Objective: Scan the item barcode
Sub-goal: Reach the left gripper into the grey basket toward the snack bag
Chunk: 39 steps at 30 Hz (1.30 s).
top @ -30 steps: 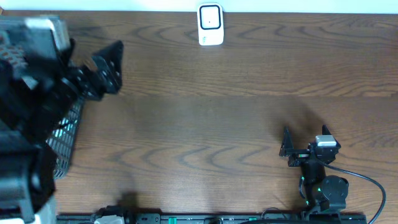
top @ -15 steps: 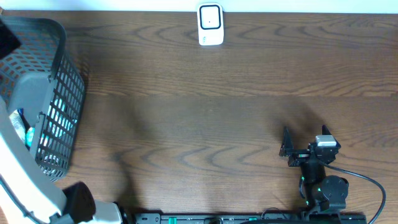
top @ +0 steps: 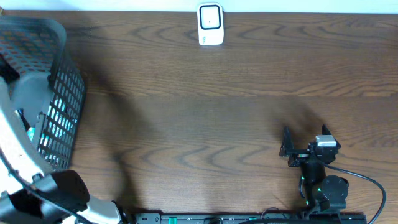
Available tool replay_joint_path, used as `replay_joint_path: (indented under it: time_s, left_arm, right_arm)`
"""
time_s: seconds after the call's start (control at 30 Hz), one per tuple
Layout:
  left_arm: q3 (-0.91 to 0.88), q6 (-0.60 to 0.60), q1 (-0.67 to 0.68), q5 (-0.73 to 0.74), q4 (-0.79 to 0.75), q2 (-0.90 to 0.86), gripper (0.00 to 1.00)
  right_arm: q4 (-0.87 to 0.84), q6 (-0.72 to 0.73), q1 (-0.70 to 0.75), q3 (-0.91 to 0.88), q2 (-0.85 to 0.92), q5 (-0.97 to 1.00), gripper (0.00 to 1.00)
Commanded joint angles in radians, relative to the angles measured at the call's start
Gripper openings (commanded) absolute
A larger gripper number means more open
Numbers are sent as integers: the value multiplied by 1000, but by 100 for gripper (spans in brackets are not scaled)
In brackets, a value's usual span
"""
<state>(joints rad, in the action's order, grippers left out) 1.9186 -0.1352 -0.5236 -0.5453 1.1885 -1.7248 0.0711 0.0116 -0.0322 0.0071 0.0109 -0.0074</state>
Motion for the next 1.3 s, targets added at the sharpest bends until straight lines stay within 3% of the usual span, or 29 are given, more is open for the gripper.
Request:
replay_joint_path:
  time_s: [0.0,0.2,0.37,0.5,0.77,1.27]
  left_arm:
    - [-108,-38,-5,-158,-33,-3,98]
    - [-282,-114,-31,-168,-158,-3,98]
    - [-372,-114,-55,106,-275,-3,98]
    - [-418,-114,-67,171,-369,-4,98]
    - [-444,-171,-67,-18,-462,-44,98]
    - [-444,-219,-88,-156,-446,-280,98]
  right_arm:
    - [6,10,2,-2,-6,2,99]
    - [6,10,2,-2,-6,2,99]
    - [6,10,2,-2,-6,2,99]
    - [6,10,2,-2,-6,2,99]
    - [6,10,2,-2,-6,2,99]
    - [6,10,2,-2,-6,2,99]
